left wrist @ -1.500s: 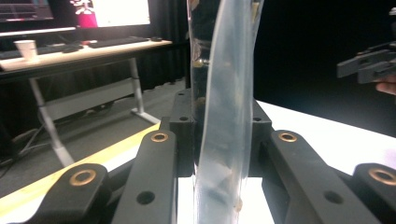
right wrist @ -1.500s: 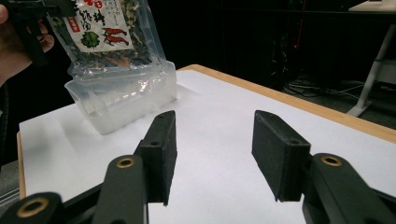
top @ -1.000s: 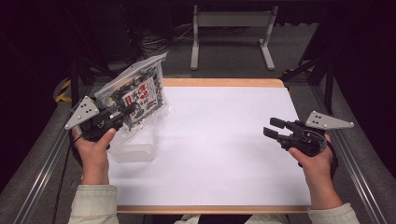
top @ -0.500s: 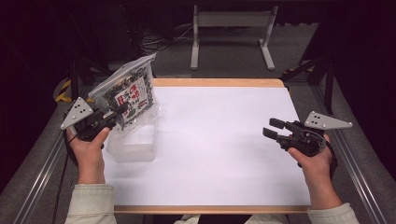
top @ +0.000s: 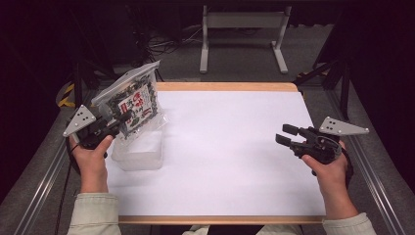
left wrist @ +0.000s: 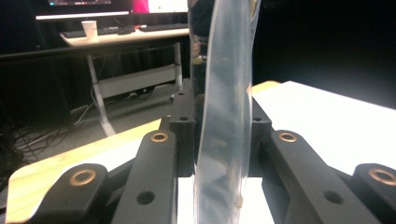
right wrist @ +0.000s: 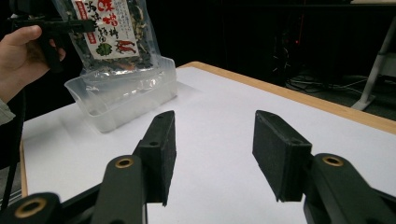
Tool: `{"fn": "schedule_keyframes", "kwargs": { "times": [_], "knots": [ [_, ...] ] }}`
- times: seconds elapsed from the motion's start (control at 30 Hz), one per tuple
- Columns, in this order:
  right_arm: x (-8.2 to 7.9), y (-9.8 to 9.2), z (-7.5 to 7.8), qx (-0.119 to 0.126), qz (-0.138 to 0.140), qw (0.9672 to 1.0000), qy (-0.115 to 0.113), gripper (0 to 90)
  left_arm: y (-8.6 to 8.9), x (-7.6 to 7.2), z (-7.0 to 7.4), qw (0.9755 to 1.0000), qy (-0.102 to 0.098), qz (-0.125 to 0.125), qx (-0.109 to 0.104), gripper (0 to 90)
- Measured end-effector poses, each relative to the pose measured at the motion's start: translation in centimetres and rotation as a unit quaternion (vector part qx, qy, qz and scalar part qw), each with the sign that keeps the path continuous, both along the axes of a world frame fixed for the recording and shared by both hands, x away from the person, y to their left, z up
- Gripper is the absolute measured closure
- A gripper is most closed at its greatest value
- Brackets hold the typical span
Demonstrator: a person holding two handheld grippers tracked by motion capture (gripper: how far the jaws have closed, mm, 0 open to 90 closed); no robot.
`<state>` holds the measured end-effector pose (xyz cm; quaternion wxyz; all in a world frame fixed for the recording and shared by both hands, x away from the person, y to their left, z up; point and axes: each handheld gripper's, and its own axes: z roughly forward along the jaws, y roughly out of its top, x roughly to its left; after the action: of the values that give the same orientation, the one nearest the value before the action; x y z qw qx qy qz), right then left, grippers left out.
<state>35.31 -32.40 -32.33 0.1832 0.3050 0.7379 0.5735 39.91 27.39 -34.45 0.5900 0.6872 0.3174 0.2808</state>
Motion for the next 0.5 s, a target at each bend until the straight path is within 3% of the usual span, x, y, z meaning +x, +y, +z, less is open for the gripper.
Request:
{"fn": "schedule_keyframes", "kwargs": {
  "times": [0.3,0.5],
  "knots": [
    [0.1,-0.1,0.0,0.003,0.0,1.0,0.0,50.0,0.3,0.5,-1.4,0.9998,0.02,0.0,0.005,72.9],
    [0.1,-0.2,0.0,0.005,0.001,1.0,0.002,49.9,0.7,0.7,-2.1,0.9996,0.028,0.0,-0.007,72.9]
  ]
}}
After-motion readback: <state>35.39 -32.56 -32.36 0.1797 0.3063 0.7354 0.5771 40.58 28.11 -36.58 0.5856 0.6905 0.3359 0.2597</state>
